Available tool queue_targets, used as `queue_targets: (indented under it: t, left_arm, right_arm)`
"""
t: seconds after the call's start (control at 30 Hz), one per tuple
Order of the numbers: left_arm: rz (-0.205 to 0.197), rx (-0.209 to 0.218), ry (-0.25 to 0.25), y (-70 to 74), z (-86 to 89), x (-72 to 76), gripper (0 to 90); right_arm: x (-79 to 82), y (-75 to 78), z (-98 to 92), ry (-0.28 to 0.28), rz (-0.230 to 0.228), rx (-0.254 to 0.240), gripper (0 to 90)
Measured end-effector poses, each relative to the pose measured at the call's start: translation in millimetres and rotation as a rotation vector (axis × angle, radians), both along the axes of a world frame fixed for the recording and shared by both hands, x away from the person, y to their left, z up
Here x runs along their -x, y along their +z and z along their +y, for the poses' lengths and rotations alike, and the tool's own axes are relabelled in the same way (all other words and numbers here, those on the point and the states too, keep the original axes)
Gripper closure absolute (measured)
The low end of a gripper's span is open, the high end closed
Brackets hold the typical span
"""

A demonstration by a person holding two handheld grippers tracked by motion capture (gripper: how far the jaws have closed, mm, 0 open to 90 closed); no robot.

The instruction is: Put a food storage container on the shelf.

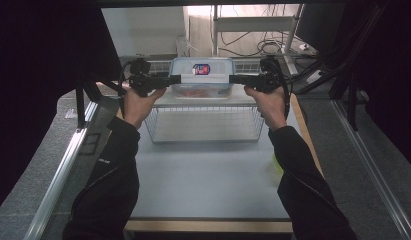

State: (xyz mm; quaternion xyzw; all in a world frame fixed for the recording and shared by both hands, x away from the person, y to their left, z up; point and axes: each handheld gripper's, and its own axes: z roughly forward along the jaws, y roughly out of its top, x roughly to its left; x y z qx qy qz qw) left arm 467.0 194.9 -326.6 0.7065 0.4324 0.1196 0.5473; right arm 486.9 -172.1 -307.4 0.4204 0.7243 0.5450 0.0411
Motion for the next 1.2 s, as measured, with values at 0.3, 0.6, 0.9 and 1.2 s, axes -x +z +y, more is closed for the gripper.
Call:
queue_targets:
  t: [0.3, 0.6, 0.9, 1.2]
  left_arm:
    - [-0.104, -0.057, 0.013, 4.0, 2.6, 25.5, 48.4]
    - [-0.102, -0.074, -0.037, -11.2, 6.2, 52.2, 80.8]
    - [-0.058, -0.09, -0.051, -15.8, -0.5, 30.2, 86.2]
    - [-0.035, -0.109, -0.073, -21.1, -11.0, 21.0, 86.1]
  right_arm:
    - [12.6, 4.6, -4.1, 0.006, -0.05, 0.07, 66.2]
    - [30.1, -8.8, 6.4, 0.054, -0.074, 0.137, 86.4]
    - [20.5, -17.1, 18.3, 0.035, -0.071, 0.168, 89.9]
    - [11.3, -19.8, 20.8, 0.013, -0.074, 0.17, 89.9]
